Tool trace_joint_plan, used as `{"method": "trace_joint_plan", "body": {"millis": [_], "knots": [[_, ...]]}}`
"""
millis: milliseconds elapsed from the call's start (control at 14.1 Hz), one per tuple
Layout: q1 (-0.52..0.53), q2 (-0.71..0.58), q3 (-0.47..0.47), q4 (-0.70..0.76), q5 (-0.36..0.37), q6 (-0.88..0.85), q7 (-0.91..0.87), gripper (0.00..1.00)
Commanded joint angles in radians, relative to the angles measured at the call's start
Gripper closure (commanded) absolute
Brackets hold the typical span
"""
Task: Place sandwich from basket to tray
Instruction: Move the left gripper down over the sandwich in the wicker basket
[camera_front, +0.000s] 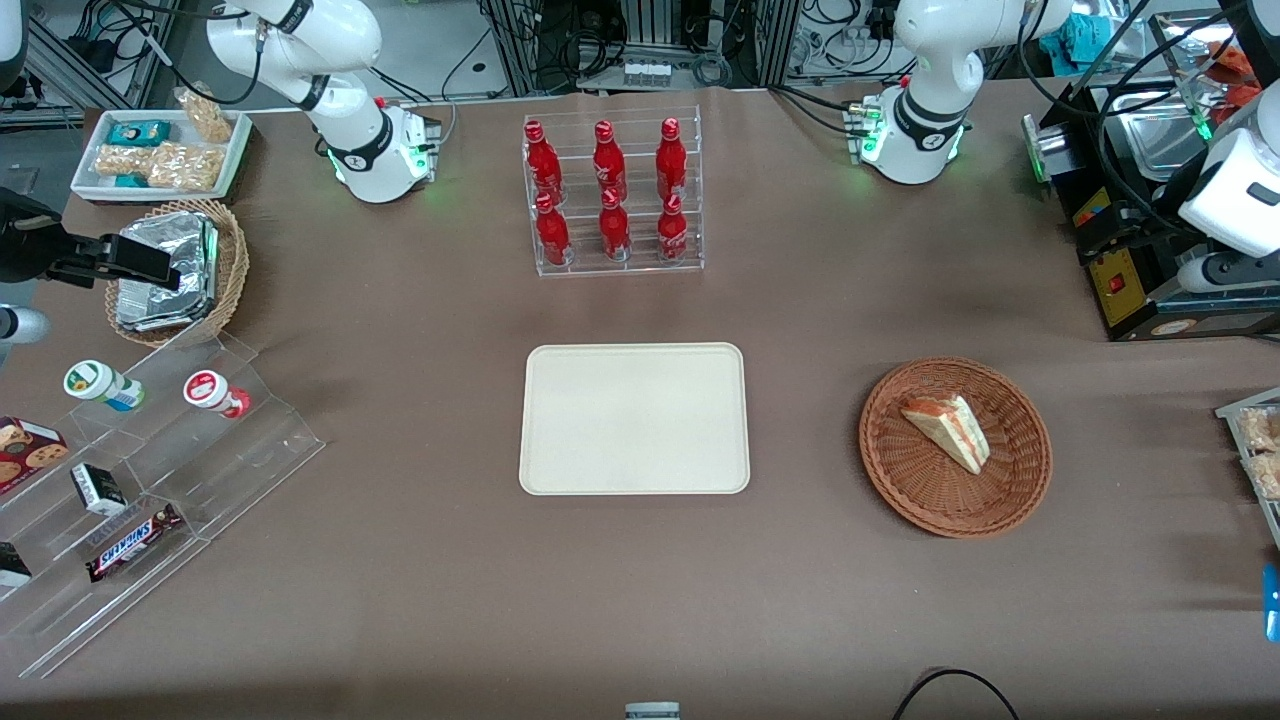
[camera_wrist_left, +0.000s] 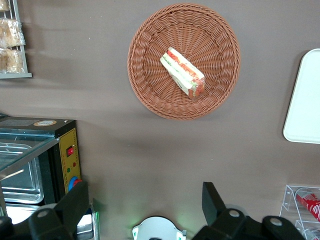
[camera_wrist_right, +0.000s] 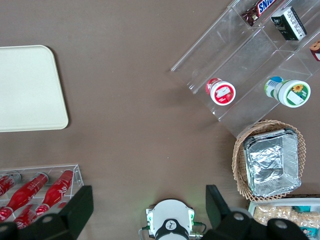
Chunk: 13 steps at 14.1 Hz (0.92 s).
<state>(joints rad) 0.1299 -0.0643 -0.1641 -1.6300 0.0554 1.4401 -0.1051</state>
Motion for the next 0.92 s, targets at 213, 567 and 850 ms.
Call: {"method": "trace_joint_plan", "body": {"millis": [213, 567, 850], "knots": [[0.017, 0.061, 0.003, 0.027, -0.005, -0.004, -0.001, 0.00], [0.016, 0.170, 0.006, -0.084, -0.011, 0.170, -0.195, 0.00], [0.014, 0.201, 0.005, -0.315, -0.029, 0.516, -0.396, 0.00]]}}
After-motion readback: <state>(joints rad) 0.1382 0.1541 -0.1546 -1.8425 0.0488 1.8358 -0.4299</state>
